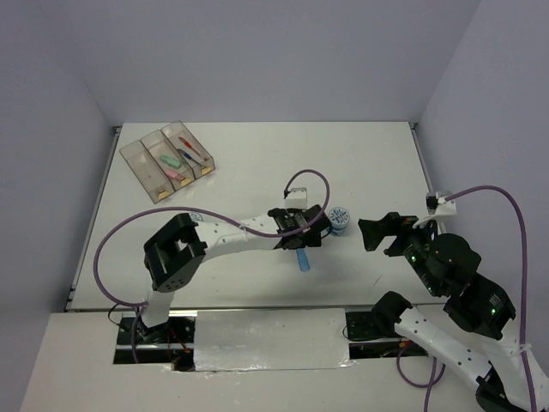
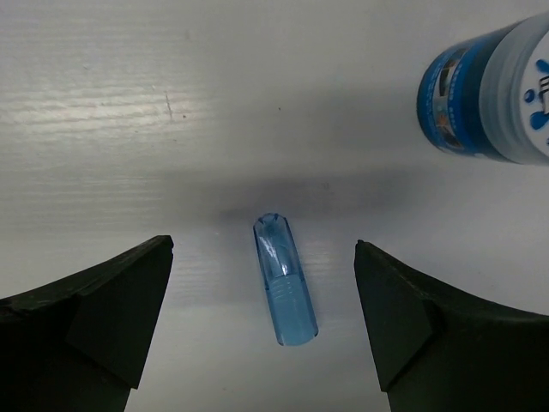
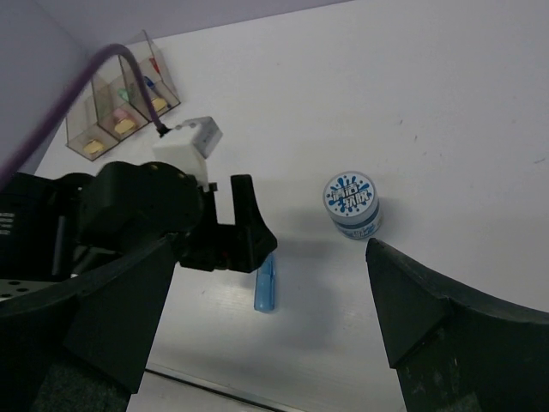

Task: Sort the stationery into containers
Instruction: Pick up the pen from the center of the board.

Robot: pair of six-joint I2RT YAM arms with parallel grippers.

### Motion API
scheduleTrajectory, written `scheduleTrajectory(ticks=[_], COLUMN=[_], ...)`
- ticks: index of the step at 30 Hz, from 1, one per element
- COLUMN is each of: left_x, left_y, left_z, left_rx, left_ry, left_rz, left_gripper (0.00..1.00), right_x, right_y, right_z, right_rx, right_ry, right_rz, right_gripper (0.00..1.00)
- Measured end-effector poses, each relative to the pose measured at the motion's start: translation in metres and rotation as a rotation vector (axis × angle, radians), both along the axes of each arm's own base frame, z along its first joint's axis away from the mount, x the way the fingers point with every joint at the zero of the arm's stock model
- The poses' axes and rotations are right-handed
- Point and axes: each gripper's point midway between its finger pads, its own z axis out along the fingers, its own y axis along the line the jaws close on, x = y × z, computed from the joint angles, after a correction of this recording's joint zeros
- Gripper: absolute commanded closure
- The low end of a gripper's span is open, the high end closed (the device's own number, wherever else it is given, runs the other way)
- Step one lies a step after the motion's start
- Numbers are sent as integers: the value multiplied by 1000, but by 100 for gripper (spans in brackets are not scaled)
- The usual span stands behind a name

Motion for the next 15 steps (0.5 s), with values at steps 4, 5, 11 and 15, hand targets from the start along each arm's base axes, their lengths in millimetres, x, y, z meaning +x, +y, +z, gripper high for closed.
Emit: scheduleTrajectory(ticks=[4,5,11,15], left_x=[-8,-10,-27,-39], left_y=[-9,-9,-14,-14], left_z=[-20,-23,-31,-42], left_rx=[23,29,64,99], left_ry=[42,50,76,94], left_rz=[22,32,76,75], left_gripper=[3,3,13,15], right_x=[-2,-2,-3,-4], right_y=[-1,-1,2,1], right_z=[-2,-3,-10,-10], right_rx=[-2,-5,-12,-11], right_ry=[0,2,16,15], right_rz=[4,4,21,23], right_gripper=[0,0,0,0])
